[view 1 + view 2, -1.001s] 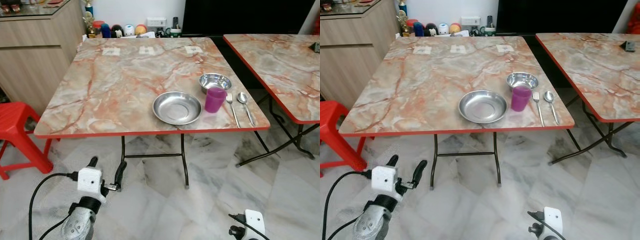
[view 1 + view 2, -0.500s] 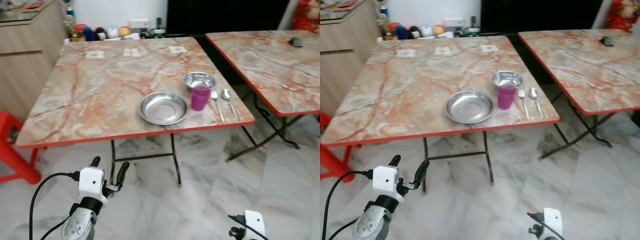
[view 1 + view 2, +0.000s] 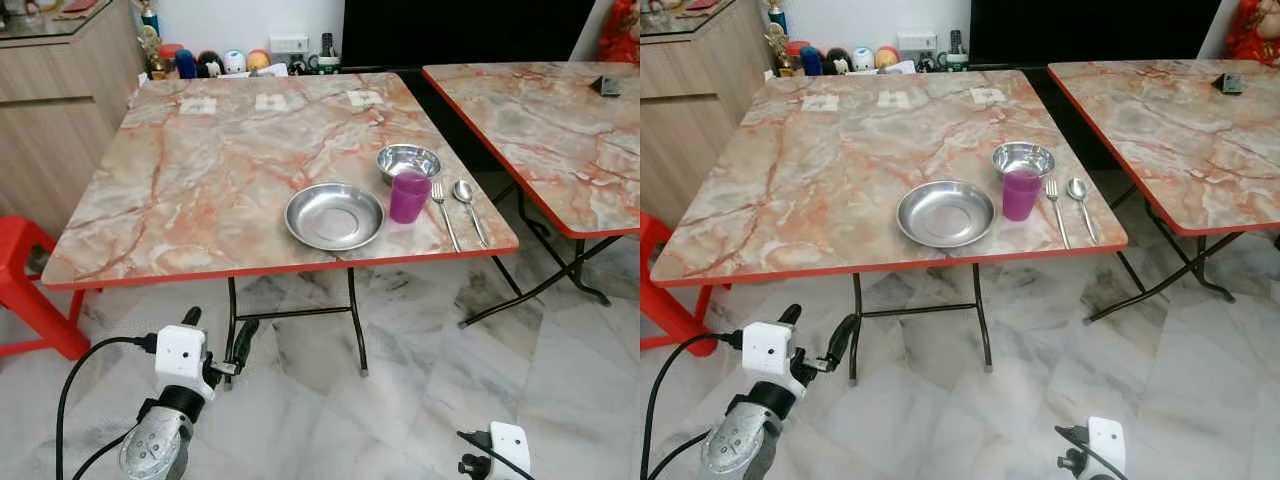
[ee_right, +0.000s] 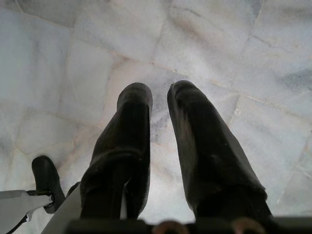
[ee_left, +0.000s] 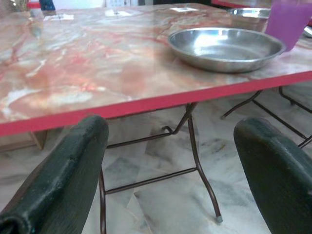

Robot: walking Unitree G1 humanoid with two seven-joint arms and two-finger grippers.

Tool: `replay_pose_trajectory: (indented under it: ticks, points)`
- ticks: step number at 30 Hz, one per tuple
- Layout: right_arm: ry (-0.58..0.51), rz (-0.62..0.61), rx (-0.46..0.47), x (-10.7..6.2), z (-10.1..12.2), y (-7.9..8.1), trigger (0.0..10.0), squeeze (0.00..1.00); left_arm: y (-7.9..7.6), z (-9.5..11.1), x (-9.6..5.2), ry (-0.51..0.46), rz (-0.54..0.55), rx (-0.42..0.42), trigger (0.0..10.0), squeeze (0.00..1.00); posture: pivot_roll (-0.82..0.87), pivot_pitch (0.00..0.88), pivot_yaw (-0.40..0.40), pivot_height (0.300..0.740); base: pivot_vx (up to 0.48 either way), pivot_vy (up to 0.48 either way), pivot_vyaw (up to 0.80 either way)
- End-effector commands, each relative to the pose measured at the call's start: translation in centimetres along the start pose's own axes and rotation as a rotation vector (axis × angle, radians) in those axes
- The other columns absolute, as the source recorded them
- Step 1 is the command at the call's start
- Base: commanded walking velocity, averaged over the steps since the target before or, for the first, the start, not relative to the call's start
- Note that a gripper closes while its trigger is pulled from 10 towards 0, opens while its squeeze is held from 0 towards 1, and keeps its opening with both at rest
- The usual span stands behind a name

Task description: Setting the table

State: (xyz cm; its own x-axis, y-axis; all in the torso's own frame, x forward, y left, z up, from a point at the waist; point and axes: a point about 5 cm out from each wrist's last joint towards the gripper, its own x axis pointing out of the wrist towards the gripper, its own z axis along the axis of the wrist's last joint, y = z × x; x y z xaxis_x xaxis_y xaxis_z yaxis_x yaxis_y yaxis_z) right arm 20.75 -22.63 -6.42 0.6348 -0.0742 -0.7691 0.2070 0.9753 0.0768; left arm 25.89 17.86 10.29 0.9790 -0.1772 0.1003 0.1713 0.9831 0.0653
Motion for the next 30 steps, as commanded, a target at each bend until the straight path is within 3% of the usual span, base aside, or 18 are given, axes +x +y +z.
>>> replay_pose_trajectory:
  ticks: [1,12,19,30]
  points:
    - [0.002,-0.005,0.009,0.0,-0.1,-0.1,10.0,0.00,0.1,-0.1,-0.2,0.014,0.002,0.007,10.0,0.00,0.07,0.072,-0.012,0.740,0.000,0.000,0.00]
    - [-0.004,-0.005,0.004,0.0,0.1,-0.2,10.0,0.00,1.3,-2.6,-2.8,0.123,0.058,0.021,10.0,0.00,0.08,0.097,-0.029,0.740,0.000,0.000,0.00]
    - [-0.002,0.003,-0.007,0.0,0.2,-0.2,10.0,0.00,1.0,-1.0,-1.6,0.063,0.058,0.014,10.0,0.00,0.09,0.103,-0.028,0.740,0.000,0.000,0.00]
    - [-0.003,0.003,0.002,0.0,0.2,0.0,10.0,0.00,0.9,0.3,-0.2,0.015,0.041,0.017,10.0,0.00,0.09,0.107,-0.022,0.740,0.335,0.000,0.00]
